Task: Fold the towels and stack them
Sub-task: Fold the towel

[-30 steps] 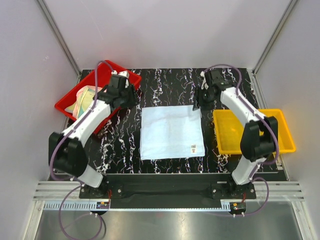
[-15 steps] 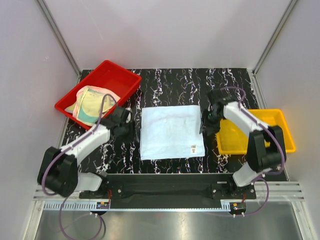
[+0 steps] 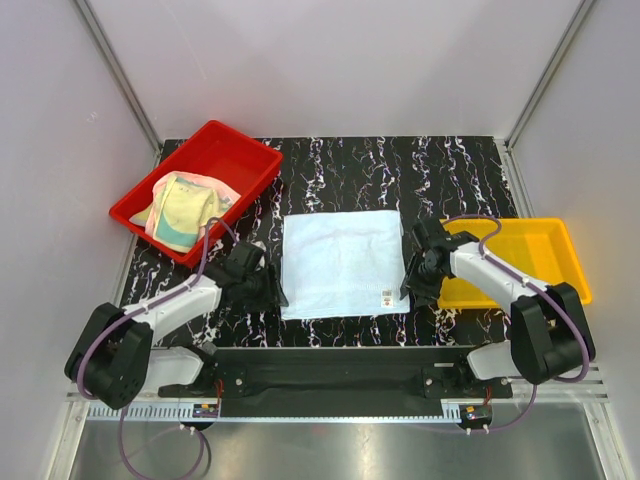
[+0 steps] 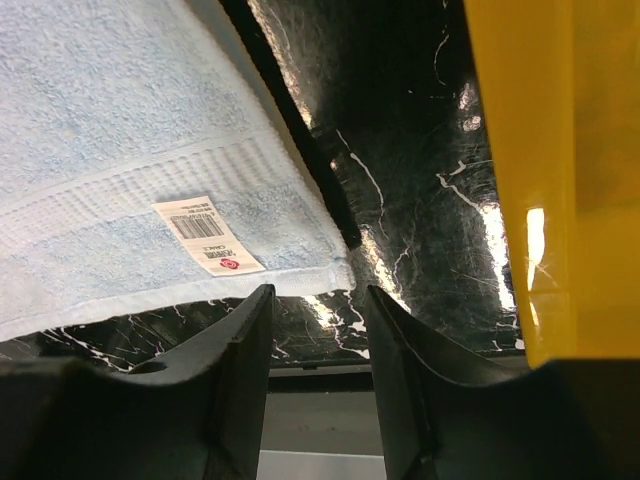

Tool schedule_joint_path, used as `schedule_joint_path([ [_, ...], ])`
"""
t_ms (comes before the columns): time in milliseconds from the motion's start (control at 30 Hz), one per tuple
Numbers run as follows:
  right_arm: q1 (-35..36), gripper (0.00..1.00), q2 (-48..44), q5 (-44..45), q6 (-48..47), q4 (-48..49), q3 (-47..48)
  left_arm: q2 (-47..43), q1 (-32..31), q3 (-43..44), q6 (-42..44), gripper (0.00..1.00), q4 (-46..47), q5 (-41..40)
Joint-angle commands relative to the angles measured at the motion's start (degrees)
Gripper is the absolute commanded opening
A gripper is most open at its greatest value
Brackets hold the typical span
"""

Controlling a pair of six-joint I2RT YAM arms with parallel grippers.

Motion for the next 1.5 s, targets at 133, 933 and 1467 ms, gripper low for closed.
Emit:
schedule_joint_path([
  [133,1.72,0.48,-2.99,1.24,7.91,7.26,-5.16,-0.82,-0.34,-4.13,-3.90,0.54,4.87,-0.38],
  [933,4.01,0.42,-4.22,2.12,11.95,13.06,-11.76,-1.52,-2.89,-5.36,-5.92,0.47,-0.74,-5.55],
  [1467,4.62,0.46,-7.65,3.53,12.04,11.04,-12.37,-3.81,-3.68,-6.68,-8.73,0.50,-1.46,-5.65],
])
